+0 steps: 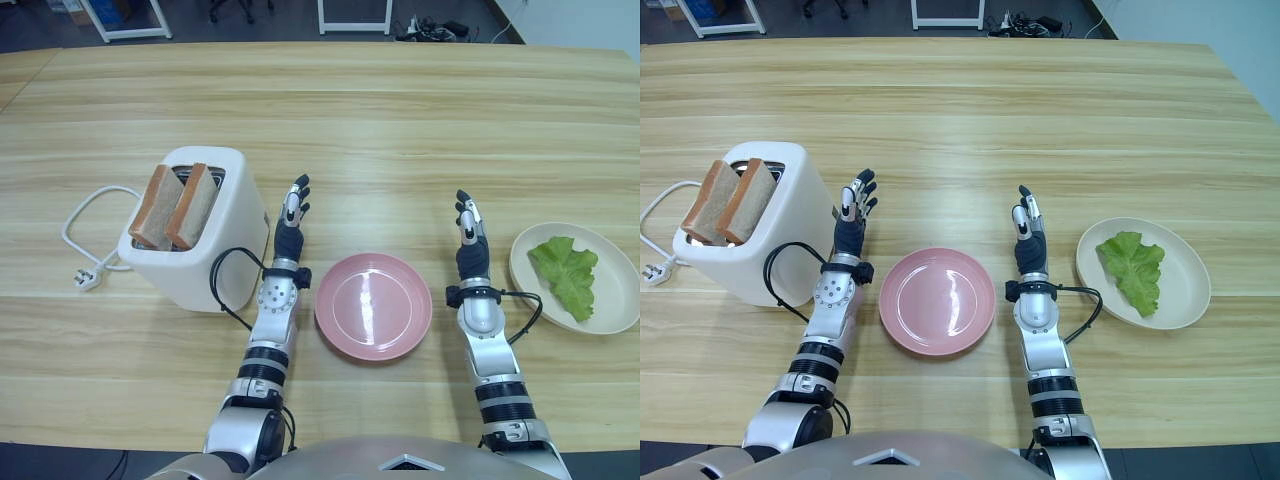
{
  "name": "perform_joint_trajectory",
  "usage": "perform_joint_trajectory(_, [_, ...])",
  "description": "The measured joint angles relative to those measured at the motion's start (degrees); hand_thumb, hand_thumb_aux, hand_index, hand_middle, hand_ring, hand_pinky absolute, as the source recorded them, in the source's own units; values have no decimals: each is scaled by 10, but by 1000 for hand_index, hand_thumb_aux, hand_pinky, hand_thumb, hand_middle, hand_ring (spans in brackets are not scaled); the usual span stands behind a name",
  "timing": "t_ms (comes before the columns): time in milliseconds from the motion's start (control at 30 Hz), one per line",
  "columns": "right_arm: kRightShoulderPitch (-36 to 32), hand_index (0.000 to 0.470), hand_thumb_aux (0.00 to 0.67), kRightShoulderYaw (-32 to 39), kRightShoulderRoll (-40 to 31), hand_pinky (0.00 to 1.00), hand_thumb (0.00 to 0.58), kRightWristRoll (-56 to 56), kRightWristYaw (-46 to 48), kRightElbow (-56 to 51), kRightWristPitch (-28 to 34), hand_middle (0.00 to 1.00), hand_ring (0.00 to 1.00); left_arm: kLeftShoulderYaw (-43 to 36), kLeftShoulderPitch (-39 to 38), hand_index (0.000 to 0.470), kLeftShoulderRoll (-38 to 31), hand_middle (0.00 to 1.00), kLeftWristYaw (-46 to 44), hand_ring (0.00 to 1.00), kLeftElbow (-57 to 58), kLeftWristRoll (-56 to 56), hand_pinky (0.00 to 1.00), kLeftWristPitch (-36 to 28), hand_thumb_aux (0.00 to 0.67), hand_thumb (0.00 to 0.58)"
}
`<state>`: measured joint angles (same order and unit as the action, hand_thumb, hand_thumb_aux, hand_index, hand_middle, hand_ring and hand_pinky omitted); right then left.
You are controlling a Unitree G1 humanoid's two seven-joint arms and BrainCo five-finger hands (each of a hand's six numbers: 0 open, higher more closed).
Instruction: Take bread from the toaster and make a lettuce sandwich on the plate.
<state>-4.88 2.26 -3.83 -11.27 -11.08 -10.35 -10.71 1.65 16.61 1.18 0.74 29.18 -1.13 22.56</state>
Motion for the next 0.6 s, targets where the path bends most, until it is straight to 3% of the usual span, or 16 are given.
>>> perform_joint_trajectory(600, [0,0,0,-15,7,0,0,12,7,-11,-10,0,0,3,-4,0,1,0,-29,0,-18,23,0,-18,0,0])
